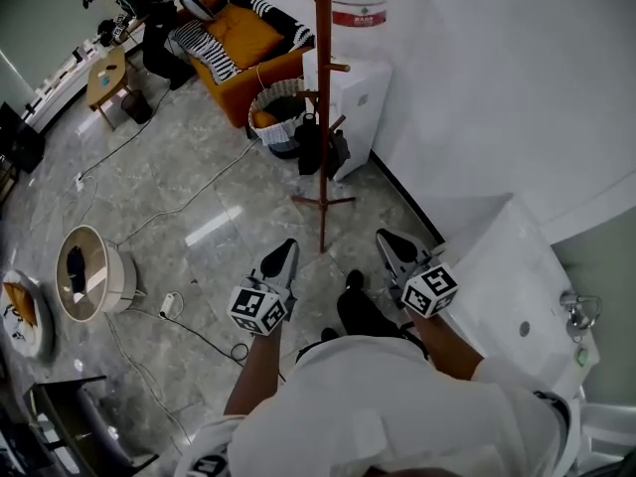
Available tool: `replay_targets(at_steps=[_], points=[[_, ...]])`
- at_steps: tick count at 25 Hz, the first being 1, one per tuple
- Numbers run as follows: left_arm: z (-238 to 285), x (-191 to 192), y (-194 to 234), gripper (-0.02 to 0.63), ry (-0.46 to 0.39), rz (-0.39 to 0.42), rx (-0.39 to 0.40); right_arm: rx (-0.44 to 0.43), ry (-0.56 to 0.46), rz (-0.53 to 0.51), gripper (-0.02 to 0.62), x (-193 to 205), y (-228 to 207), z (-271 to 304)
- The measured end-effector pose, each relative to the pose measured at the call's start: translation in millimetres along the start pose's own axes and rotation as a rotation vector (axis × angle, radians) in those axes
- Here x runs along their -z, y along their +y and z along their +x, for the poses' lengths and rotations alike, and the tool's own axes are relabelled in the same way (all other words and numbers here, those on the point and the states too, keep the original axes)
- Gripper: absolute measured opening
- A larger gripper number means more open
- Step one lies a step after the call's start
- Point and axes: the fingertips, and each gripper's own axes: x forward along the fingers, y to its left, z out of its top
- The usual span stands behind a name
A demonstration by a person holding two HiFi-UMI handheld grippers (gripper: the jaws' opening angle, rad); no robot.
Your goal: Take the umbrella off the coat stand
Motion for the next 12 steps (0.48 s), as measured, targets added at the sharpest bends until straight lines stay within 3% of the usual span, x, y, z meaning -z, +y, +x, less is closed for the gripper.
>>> replay_targets(at_steps=[7, 12], points=[[78.5, -8.0, 59.5, 0.018, 0.03, -0.005, -0.008, -0.028, -0.014, 0.037, 0.014, -12.1, -70.1, 89.3], [138.4, -20.9, 100.7, 0.018, 0.021, -0.126, 0.031, -0.089, 0.002, 0.033, 0.014, -32.9, -117.8, 156.9]])
